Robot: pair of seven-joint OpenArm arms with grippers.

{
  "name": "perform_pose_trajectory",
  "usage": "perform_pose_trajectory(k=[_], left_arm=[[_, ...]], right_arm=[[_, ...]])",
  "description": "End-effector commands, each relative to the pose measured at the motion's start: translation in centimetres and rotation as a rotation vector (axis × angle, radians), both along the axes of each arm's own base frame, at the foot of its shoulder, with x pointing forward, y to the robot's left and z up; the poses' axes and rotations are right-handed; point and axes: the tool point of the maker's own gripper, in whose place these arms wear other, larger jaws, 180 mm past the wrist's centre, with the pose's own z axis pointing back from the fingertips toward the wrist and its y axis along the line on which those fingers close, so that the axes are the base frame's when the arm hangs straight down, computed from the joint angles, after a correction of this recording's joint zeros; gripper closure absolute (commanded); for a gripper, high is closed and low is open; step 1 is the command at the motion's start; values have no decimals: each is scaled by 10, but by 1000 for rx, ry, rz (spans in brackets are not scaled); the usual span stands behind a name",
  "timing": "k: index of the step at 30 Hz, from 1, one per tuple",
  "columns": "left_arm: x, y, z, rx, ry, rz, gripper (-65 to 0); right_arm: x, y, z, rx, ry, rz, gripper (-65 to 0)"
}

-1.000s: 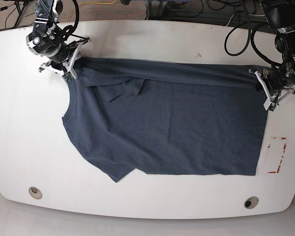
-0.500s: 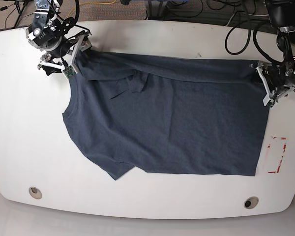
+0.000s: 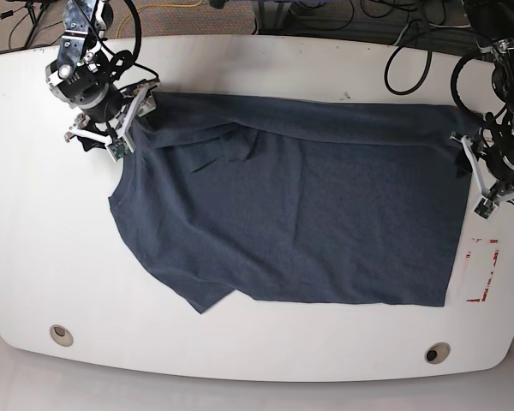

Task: Layout the t-shirt on the table in an organized manner, then fold the t-shirt properly
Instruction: 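Pull the held shirt edge taut with both grippers toward the robot, then open both grippers to release the shirt edge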

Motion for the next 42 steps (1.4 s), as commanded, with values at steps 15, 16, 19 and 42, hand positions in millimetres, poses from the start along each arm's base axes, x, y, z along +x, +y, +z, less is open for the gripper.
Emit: perform_pose_trajectory(k=[15, 16, 19, 42], left_arm=[[-37, 30, -79, -106, 160, 130, -368], [-39, 30, -83, -113, 166, 132, -368], [-44, 31, -95, -141, 181, 144, -368], [-77, 25, -114, -122, 280, 123, -367]], right_arm=[[-26, 11, -19, 53, 66, -27, -358], [-27, 10, -21, 54, 73, -30, -354], [-30, -5, -26, 45, 88, -74, -342], [-48, -39, -53, 13, 189, -125, -109]])
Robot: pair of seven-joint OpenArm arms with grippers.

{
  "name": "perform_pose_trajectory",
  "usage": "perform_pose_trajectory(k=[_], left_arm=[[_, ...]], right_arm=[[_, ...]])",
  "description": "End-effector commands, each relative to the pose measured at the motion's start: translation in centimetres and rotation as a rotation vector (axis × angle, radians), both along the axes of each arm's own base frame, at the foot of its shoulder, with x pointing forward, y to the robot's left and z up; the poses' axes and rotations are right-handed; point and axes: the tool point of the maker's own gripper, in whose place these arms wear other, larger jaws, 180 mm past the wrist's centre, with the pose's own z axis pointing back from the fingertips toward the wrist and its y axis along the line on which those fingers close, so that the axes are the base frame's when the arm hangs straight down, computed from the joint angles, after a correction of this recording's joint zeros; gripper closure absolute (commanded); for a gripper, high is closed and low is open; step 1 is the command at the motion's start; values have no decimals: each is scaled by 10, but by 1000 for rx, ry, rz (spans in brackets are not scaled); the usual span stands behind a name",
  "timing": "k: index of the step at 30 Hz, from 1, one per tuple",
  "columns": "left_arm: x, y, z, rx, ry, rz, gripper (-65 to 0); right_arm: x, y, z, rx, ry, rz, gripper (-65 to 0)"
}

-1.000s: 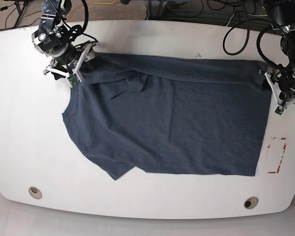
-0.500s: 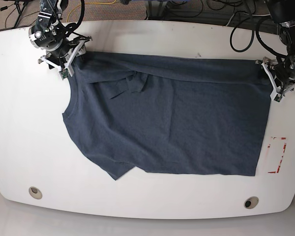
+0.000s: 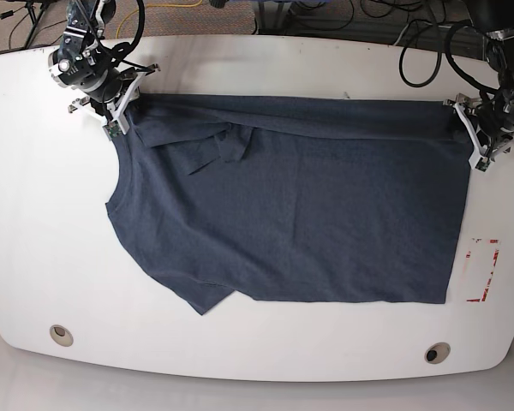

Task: Layout the t-shirt on the table in an organized manner, then fold the t-shirt properly
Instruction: 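Open both grippers to release the shirt edge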

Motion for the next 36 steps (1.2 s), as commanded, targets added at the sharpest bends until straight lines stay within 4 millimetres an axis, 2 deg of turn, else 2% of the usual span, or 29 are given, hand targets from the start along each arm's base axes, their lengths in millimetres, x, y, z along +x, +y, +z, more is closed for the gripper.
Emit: perform_pose_trajectory(k=[1, 15, 18, 22, 23, 28, 31, 36], left_arm=[[-10, 2, 2, 64, 50, -43, -367], [-48, -9, -3, 86, 114, -98, -367], [-49, -9, -2, 90, 114, -100, -367], [-55, -10, -3, 93, 123, -107, -367], [-54, -10, -1, 97, 117, -112, -367], [-50, -13, 7, 113, 104, -127, -367], [-46, -15, 16, 133, 90, -142, -367], [-37, -21, 33, 172, 56, -173, -367]], right_arm=[[-8, -17, 5, -60, 14, 19, -109], [-44, -24, 15, -128, 61, 76, -109], [-47, -27, 16, -141, 68, 85, -113], [-47, -26, 17, -143, 68, 86, -195], [-47, -26, 17, -143, 68, 86, -243], [-42, -25, 24, -152, 43, 94, -387], [-36, -22, 34, -159, 9, 106, -419], [-24, -20, 40, -160, -26, 107, -393]])
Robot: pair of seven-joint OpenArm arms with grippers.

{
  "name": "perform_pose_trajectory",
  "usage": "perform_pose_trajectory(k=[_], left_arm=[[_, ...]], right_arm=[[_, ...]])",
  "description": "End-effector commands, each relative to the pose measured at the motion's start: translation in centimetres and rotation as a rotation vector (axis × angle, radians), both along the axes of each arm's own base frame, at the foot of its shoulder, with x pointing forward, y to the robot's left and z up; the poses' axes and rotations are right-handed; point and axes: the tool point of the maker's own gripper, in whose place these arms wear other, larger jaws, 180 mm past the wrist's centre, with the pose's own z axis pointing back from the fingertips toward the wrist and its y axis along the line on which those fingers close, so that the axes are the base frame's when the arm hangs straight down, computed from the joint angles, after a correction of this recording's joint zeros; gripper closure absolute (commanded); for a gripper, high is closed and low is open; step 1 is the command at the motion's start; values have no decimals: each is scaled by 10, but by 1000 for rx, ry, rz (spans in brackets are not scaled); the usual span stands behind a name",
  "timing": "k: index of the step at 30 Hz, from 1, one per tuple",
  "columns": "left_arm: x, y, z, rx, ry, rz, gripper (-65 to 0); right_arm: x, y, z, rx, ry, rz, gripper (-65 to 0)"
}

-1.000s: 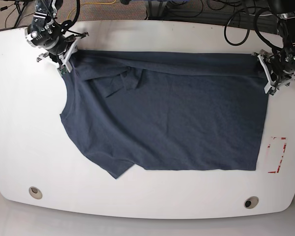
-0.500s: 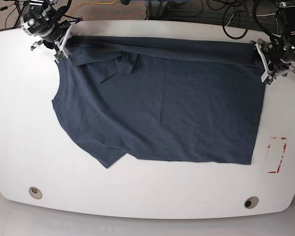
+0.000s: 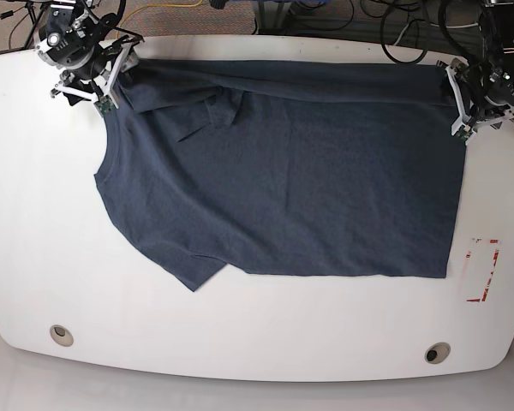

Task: Layout the t-shirt on the table in an organized manner, then fold the t-shirt properly
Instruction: 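Open both grippers to release the shirt edge, then move the right gripper onto the shirt and pinch the bunched fabric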

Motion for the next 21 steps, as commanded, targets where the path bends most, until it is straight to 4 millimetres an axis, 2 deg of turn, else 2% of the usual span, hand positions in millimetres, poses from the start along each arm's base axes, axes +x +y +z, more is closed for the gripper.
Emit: perform_pose_trajectory(k=[1, 5, 16, 21], left_arm=[[11, 0, 18, 35, -42, -29, -367], [27, 1, 33, 60, -84, -36, -367], [51, 3, 50, 77, -144, -29, -367], [53, 5, 52, 85, -150, -30, -367]], right_arm=[[13, -3, 11, -10, -48, 8, -388], [26, 3, 15, 9, -87, 0, -366], [77, 44, 50, 268, -268, 6, -358], [82, 62, 57, 361, -291, 21, -358]])
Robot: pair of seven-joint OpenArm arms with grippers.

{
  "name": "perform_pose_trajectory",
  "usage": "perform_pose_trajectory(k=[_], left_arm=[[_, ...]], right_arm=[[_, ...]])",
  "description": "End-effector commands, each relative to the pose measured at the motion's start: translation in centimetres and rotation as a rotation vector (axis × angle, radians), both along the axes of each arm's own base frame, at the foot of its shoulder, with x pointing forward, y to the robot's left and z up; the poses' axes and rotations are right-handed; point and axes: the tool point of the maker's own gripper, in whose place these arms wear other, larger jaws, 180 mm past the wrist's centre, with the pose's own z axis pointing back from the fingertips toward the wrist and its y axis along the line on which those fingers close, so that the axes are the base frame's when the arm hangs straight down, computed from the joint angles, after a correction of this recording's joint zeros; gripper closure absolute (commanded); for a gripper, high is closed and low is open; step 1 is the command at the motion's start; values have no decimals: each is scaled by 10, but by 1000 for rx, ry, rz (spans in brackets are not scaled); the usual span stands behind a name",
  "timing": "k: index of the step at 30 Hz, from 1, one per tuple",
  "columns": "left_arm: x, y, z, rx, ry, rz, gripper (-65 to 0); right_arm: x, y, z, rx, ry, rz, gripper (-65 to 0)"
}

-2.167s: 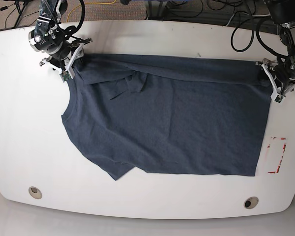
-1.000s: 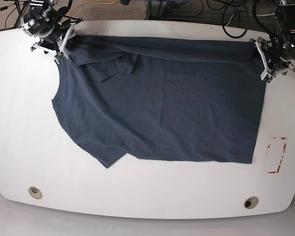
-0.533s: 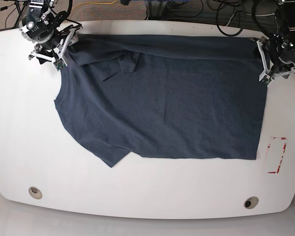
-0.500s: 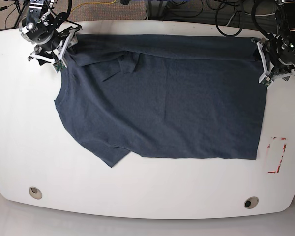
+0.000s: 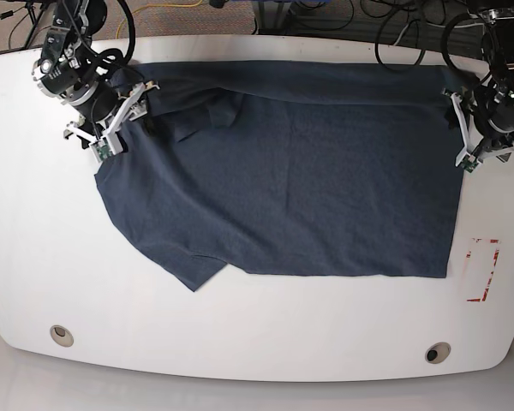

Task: Layout the t-shirt on the table in an organized manner, then fold the t-shirt properly
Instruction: 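Move the right gripper onto the shirt and pinch the bunched fabric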

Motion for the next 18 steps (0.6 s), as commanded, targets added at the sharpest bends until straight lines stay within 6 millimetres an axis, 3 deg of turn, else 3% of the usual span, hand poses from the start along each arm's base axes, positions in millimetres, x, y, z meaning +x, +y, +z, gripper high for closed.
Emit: perform_pose_trajectory(k=[1, 12, 18], left_arm=[[7, 6, 11, 26, -31, -7, -367], [9, 5, 11, 21, -36, -5, -367], [9, 4, 10, 17, -36, -5, -367]], right_arm=[[4, 12, 8, 42, -34, 25, -358], [0, 52, -22, 120, 56, 116, -357], [9, 57, -28, 139, 66, 125, -357]])
